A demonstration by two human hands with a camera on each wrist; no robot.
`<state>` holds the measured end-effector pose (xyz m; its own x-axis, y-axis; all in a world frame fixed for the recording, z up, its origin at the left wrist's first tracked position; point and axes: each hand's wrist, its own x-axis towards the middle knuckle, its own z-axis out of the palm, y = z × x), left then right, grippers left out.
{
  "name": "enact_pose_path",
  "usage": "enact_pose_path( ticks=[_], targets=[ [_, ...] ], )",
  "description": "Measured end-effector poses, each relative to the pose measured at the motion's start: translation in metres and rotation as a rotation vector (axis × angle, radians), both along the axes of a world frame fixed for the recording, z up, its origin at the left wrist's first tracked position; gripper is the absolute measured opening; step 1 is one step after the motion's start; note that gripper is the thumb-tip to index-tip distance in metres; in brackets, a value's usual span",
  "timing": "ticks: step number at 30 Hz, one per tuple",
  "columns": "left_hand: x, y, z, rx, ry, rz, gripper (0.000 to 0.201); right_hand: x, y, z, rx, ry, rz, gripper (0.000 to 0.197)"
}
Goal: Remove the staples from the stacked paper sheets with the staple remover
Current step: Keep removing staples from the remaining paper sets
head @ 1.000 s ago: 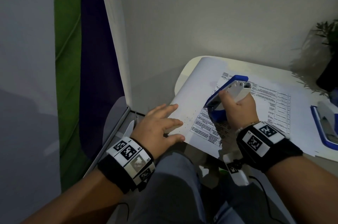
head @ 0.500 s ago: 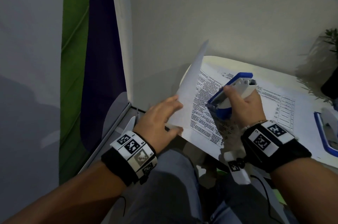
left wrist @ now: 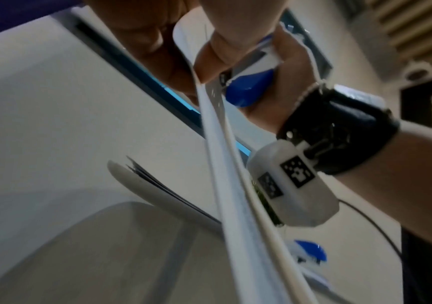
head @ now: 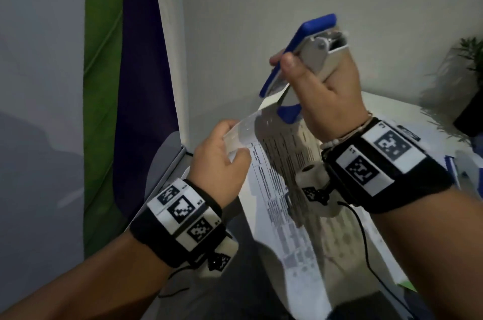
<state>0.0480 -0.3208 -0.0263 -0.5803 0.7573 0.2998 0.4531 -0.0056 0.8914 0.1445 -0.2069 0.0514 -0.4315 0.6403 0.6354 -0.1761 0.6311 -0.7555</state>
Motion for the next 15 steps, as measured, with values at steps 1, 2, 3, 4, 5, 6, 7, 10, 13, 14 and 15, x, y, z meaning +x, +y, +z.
enact_pose_path(
  ticks=[1,2,3,4,5,6,7,10,13,14,15],
  targets=[
    [0.002,-0.001,0.001,-0.021,0.086,0.003,0.026,0.0,0.0,-0.002,-0.002,-0.032,-0.002,0.054],
    [0.004,-0.002,0.002,-0.036,0.146,0.009,0.026,0.0,0.0,-0.004,-0.006,-0.059,-0.002,0.045],
    [0.006,-0.003,0.003,-0.044,0.177,0.02,0.027,0.0,-0.001,-0.006,-0.005,-0.083,-0.01,0.034],
    [0.007,-0.004,0.004,-0.05,0.192,0.033,0.027,0.0,-0.002,-0.007,-0.006,-0.105,-0.029,0.025],
    [0.007,-0.004,0.004,-0.055,0.199,0.04,0.027,0.001,-0.002,-0.009,-0.009,-0.116,-0.054,0.02],
    [0.008,-0.004,0.003,-0.059,0.195,0.036,0.028,0.001,-0.001,-0.011,-0.015,-0.116,-0.08,0.019],
    [0.008,-0.004,0.002,-0.057,0.186,0.023,0.029,0.001,0.0,-0.013,-0.017,-0.109,-0.104,0.019],
    [0.011,-0.004,0.001,-0.03,0.164,-0.031,0.027,-0.001,0.001,-0.017,-0.014,-0.091,-0.145,0.018],
    [0.015,-0.004,0.002,0.019,0.156,-0.061,0.027,-0.003,0.003,-0.019,-0.041,-0.031,-0.125,0.017],
    [0.016,-0.005,0.003,0.035,0.158,-0.063,0.027,-0.003,0.003,-0.019,-0.047,-0.016,-0.116,0.018],
    [0.017,-0.005,0.003,0.045,0.157,-0.063,0.027,-0.003,0.004,-0.019,-0.05,-0.006,-0.109,0.02]
  ],
)
